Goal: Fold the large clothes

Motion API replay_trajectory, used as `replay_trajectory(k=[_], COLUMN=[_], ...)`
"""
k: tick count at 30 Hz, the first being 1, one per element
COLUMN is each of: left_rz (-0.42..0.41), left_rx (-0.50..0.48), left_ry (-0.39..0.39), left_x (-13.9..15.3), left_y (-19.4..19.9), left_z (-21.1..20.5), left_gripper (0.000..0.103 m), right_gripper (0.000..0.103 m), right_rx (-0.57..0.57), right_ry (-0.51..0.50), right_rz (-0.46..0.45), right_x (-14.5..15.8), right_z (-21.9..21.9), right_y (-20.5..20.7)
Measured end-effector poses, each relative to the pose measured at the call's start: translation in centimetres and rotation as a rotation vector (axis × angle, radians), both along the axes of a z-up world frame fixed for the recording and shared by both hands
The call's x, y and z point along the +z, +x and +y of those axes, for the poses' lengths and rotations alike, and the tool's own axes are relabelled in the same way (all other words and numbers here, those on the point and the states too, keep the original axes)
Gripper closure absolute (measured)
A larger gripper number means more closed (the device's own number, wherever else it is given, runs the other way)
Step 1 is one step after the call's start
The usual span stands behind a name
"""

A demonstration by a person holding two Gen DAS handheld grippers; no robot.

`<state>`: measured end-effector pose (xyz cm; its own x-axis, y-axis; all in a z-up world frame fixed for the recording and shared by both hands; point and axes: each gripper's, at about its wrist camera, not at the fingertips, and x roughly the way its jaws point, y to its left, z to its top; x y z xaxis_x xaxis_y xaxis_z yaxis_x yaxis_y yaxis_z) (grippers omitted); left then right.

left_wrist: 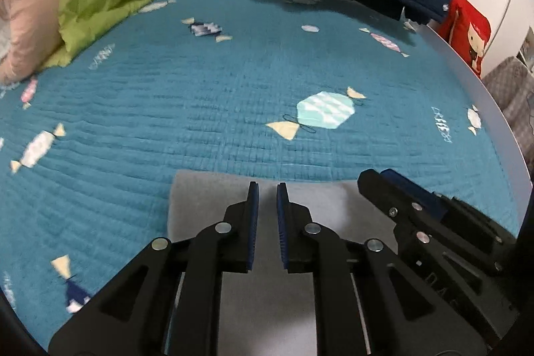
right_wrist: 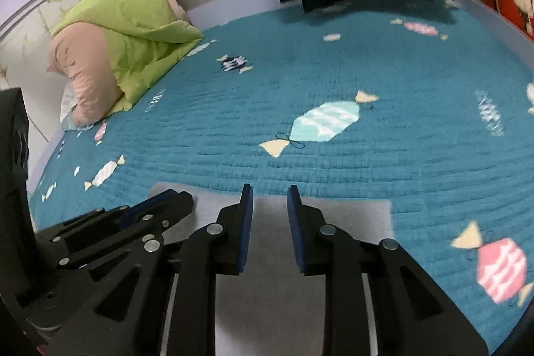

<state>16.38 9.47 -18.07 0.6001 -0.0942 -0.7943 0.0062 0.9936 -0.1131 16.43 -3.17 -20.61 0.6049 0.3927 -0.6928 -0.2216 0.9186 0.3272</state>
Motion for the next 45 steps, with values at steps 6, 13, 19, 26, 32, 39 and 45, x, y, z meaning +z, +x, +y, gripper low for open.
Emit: replay_trajectory(k=[6,13,19,26,32,39,45], left_rz=[0.02,0.012,-0.012,-0.026,0.011,0.084,0.161], left_rx=[-0.006,-0.025,0.1,0.1,-0.029,0.024,0.187], left_ry=[0.015,0.053,0.193,0.121,-0.027,0.043,0.162], left_x=[-4.3,-3.9,-1.7,1.3,0.6,-2.9,-4.1], left_y=[1.5,1.1,0.3,-2.2,-4.3,-5.3,-6.5], left_z=[0.8,2.0,3.2,4.1,-0.3,1.9,8.5], left_gripper=[0.097,0.1,0.1,0.099,0.099,0.1,0.097], right_gripper=[0.091,0.103,0.099,0.097,0.097,0.103,0.098], right_rx=[0.044,0.068,-0.095,-0.094,0.108,0.143,-0.039], right_ry=[-0.047,-0.014,-0.192,-0.021,0.101,0.044,-0.047], right_rz=[0.06,0.042,-0.035,-0.056,0.015,0.143,0.142], right_x=[-3.7,-2.8,0.1,4.1,3.8,-1.2,-0.5], right_z=[-0.5,-4.6,-8.6,-10.3,-3.6,-4.1,-10.4], right_y=[0.6,-0.3,-2.4,-4.1,-4.0,-4.5,-5.9])
